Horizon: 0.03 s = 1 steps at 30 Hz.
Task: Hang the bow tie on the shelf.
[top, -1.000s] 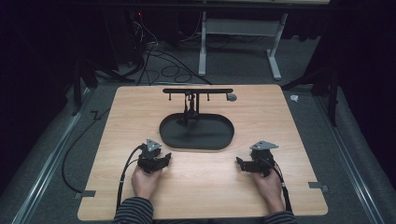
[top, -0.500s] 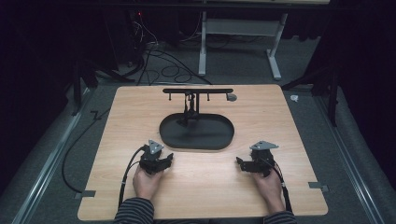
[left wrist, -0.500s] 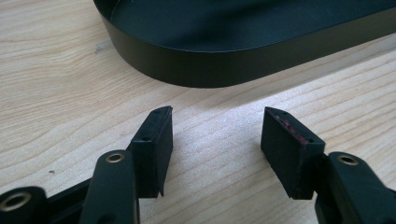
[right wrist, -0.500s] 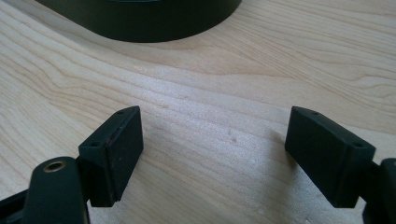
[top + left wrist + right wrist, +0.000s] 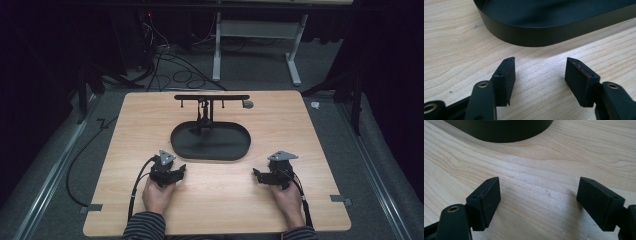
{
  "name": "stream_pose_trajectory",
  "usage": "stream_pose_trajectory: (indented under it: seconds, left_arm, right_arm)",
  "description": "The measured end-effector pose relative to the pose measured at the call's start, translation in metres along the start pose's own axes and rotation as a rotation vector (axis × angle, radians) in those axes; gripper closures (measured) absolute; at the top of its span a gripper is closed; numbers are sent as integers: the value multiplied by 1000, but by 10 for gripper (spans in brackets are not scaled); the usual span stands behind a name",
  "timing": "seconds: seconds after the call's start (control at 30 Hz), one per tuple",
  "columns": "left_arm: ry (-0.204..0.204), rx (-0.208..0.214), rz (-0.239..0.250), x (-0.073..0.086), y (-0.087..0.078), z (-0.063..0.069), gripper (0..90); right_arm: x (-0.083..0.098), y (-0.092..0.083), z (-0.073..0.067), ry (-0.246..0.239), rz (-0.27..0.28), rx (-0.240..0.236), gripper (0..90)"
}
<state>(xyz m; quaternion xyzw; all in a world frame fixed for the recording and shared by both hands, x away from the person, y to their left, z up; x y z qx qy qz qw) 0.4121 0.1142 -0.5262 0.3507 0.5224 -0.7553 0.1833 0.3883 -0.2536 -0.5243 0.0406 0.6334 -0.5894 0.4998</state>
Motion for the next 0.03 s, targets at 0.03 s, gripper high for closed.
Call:
stream_pose_trajectory:
  seconds: [0.03]
  left_arm:
    - [0, 0, 0, 0, 0, 0, 413]
  right_arm:
    - [0, 0, 0, 0, 0, 0, 205]
Point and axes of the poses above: each handheld gripper's, and its own axes: y roughly forward along the jaws, x roughly out of its underside, z roughly to its right, the point moved 3 cm from there along y, roughly forward along the jaws, and after that the axes turned 15 degrees about -y, right-handed, at the moved point
